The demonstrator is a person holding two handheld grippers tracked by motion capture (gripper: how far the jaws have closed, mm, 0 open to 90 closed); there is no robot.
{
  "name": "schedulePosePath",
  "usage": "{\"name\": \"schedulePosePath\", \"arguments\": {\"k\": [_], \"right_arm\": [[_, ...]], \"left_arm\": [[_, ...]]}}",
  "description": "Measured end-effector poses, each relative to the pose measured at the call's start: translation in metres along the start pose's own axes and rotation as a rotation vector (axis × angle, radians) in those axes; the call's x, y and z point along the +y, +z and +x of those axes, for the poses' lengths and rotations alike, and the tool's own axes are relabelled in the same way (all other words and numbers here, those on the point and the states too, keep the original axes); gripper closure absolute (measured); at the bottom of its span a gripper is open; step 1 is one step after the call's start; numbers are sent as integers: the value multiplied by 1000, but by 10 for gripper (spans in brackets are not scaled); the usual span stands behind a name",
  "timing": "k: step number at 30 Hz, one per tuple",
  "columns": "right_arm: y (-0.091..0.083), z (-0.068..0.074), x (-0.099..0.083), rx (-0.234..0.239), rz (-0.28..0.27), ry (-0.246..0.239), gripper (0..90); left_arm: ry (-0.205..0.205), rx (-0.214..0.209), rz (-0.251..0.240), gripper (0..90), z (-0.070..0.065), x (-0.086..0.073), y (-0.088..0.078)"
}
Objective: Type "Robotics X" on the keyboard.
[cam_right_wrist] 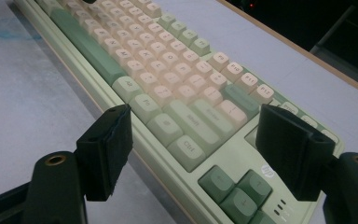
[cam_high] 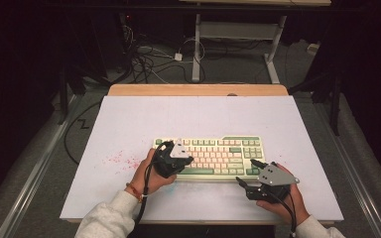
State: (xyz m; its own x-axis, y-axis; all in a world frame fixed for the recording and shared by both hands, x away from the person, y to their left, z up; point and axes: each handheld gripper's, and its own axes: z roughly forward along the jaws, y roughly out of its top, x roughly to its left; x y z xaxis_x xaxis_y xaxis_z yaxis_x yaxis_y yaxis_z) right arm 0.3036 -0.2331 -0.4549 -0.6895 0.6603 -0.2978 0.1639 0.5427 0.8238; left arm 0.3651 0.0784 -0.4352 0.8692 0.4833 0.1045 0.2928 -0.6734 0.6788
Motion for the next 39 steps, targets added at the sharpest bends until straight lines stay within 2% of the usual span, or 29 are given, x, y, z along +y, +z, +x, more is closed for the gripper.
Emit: {"name": "schedulePosePath", "arguments": {"k": [7,14,20,22,23,26,32,39], "right_arm": [[2,2,-1,15,13,-17,272],[3,3,-1,17,16,-28,273],[3,2,-1,11,18,-28,273],[2,3,0,-13,19,-34,281],[2,2,0,-16,16,-33,281],[1,1,0,-21,10,-26,281],[0,0,0,-23,6,-22,280],[1,0,0,-17,8,-25,280]], "left_arm": [[10,-16,26,873,-4,5,13],[16,-11,51,871,-3,5,19],[15,-9,57,861,-4,5,23],[21,-4,65,867,-5,5,25],[19,-12,76,872,-5,4,27],[30,2,77,872,-6,4,26],[33,17,27,850,-5,6,14],[40,49,-9,819,-3,4,2]]}}
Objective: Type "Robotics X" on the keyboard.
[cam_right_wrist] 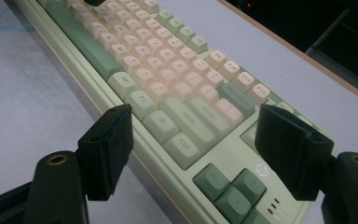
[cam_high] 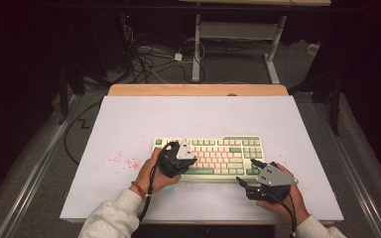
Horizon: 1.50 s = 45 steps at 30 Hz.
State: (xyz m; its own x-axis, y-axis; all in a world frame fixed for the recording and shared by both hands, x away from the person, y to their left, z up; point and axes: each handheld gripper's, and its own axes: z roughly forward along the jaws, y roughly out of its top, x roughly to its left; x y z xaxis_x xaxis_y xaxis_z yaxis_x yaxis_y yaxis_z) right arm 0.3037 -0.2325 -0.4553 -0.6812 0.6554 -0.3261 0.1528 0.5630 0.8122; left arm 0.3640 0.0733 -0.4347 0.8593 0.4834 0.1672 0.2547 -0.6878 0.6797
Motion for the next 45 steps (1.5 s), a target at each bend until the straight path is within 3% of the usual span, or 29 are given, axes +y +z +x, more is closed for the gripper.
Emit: {"name": "schedulePosePath", "arguments": {"k": [7,12,15,20,26,29,34,36,43,45], "right_arm": [[0,0,0,0,2,3,280],[1,-1,0,-2,6,7,277],[0,-2,-1,-4,4,11,276],[1,-3,0,-2,5,18,277],[0,-5,2,3,-12,43,282],[1,-6,2,9,-12,54,285],[4,-6,5,24,-7,67,311],[5,-6,7,27,-7,60,354],[13,-8,17,50,3,64,647],[17,-10,21,86,13,70,727]], "left_arm": [[-7,31,-34,723,5,-5,-11],[8,61,-80,555,4,-10,-20],[27,99,-103,449,1,-14,-25],[26,112,-140,288,0,-23,-33],[32,147,-158,209,-2,-38,-40],[15,167,-173,192,-3,-46,-44],[-11,191,-151,158,-1,-61,-50],[-15,200,-142,158,-1,-66,-53],[-60,215,-139,158,0,-89,-64],[-70,227,-127,158,-1,-95,-65]]}}
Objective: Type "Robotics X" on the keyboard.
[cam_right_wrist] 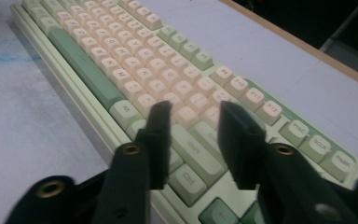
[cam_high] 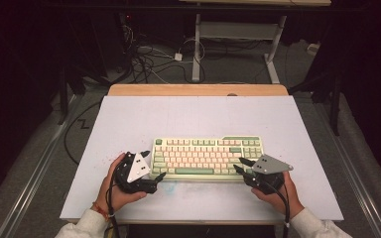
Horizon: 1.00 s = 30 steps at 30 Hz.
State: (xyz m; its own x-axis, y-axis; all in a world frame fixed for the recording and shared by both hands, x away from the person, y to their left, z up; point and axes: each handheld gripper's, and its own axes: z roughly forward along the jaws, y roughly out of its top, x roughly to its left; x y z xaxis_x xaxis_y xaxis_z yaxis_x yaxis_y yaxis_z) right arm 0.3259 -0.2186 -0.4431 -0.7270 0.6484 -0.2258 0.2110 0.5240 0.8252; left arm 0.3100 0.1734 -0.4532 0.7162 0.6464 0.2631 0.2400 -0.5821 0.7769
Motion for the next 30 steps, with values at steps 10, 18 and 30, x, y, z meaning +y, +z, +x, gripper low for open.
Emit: {"name": "schedulePosePath", "arguments": {"k": [10,18,30], "right_arm": [[27,1,22,66,54,-19,899],[56,0,39,83,99,-39,899],[88,0,50,90,154,-54,900]], "left_arm": [[-40,8,50,158,2,-23,-9],[-72,-3,32,158,3,-28,-14],[-86,-13,49,159,3,-29,-13]]}}
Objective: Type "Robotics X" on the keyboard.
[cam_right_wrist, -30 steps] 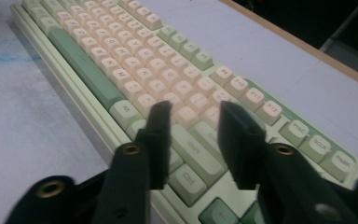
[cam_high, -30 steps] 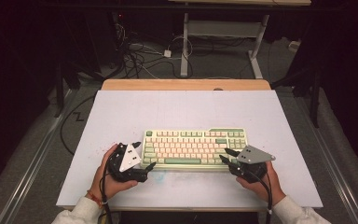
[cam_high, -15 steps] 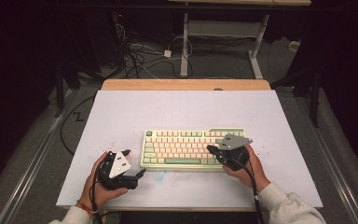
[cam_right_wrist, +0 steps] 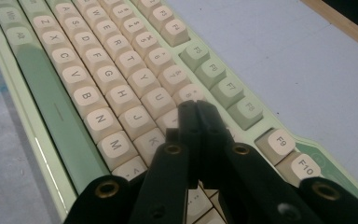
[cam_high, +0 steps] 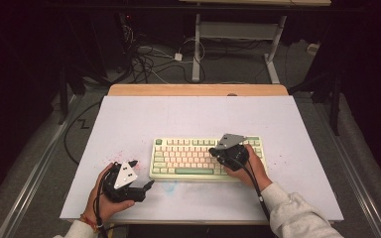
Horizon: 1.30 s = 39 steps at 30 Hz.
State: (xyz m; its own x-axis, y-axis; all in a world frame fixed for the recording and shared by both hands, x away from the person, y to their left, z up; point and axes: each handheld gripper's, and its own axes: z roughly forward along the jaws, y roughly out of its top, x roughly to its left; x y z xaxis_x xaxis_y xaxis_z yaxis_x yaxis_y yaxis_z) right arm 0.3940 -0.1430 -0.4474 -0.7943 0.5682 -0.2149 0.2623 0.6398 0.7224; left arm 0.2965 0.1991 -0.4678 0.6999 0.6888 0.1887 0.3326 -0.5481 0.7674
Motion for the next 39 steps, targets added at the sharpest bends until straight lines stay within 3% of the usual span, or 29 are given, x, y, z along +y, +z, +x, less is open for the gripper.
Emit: {"name": "schedulePosePath", "arguments": {"k": [7,9,11,19,24,27,29,39], "right_arm": [[5,0,0,-31,29,-6,900],[9,0,-1,-17,70,-10,900],[9,0,-1,-18,65,-10,900],[-12,-6,1,-20,-34,36,900],[-23,-7,1,-15,-84,44,880],[-31,-8,1,-14,-113,53,850],[-36,-8,0,-27,-128,52,836],[-57,-11,-6,-42,-210,72,589]], "left_arm": [[19,-3,9,159,0,0,1],[19,-3,12,160,-1,0,1],[10,-9,17,160,-1,0,1],[14,-6,19,161,-1,0,1],[24,2,15,161,-1,0,1],[11,-6,20,161,-1,0,1],[27,3,24,161,-1,0,2],[19,-6,34,161,-2,0,3]]}}
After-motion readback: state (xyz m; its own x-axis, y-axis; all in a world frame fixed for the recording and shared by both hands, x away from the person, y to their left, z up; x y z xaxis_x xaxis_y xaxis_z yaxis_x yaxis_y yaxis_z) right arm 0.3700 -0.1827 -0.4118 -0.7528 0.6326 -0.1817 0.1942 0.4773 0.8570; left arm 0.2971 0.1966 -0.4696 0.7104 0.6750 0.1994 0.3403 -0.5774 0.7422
